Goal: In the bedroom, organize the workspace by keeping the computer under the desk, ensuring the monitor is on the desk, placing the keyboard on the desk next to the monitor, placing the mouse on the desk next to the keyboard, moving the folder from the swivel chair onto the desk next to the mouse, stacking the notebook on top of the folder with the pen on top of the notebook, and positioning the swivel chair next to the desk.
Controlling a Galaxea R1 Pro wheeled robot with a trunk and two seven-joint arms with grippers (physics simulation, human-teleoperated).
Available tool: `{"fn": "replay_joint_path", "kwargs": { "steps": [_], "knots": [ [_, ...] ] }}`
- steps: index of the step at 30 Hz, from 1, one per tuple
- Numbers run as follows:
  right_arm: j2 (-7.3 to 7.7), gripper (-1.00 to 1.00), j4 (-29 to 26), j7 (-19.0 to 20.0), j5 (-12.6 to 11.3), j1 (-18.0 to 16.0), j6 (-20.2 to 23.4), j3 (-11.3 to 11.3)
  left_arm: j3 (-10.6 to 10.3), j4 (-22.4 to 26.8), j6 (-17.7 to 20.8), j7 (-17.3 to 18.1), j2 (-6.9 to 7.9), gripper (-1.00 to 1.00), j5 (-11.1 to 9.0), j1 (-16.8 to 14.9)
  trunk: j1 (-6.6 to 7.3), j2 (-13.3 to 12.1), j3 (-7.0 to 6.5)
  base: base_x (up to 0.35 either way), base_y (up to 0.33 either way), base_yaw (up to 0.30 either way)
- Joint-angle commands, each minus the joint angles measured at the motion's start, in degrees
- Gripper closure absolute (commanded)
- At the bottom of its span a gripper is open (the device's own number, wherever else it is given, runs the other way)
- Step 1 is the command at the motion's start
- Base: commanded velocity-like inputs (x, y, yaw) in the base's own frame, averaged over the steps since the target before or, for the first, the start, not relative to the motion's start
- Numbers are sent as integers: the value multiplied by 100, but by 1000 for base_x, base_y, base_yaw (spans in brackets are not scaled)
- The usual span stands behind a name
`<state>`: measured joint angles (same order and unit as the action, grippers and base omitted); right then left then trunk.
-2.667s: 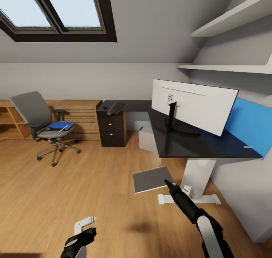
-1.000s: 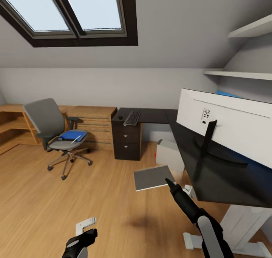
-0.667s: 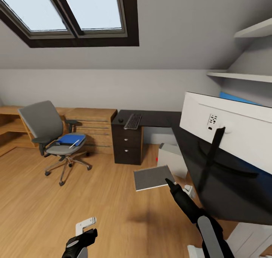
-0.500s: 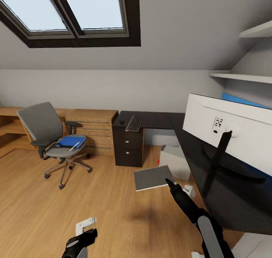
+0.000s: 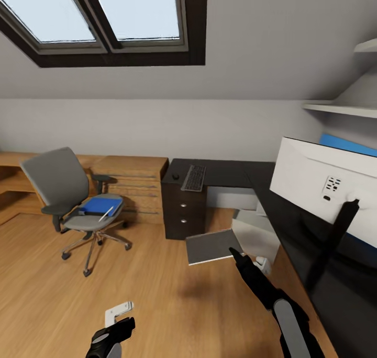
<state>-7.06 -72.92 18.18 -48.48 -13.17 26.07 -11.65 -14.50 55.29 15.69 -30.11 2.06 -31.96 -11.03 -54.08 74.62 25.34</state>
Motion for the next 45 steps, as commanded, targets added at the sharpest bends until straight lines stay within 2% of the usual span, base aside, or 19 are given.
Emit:
{"fn": "replay_joint_path", "kwargs": {
  "steps": [1, 30, 39, 43, 45],
  "knots": [
    [-8, 100, -5, 10, -43, -6, 56, -22, -27, 9, 13, -48, 8, -100, -39, -5, -3, 4, 6, 300, 204, 0],
    [-9, 100, -52, 30, -49, -2, 47, -151, -184, 9, 13, -57, 13, -100, -39, -5, -3, 4, 6, 322, 32, 0],
    [-29, 100, -255, 9, -605, -2, 40, -569, -178, 9, 13, -52, 22, -100, -31, -5, -3, 4, 6, 326, 0, 0],
    [-29, 100, -328, -8, -701, -2, -12, -672, -174, 9, 13, -49, 24, -100, -30, -5, -3, 4, 6, 326, 0, 0],
    [-26, 100, -346, -15, -729, -3, -133, -816, -171, 9, 13, -43, 26, -100, -30, -5, -3, 4, 6, 326, 0, 0]
  ]
}}
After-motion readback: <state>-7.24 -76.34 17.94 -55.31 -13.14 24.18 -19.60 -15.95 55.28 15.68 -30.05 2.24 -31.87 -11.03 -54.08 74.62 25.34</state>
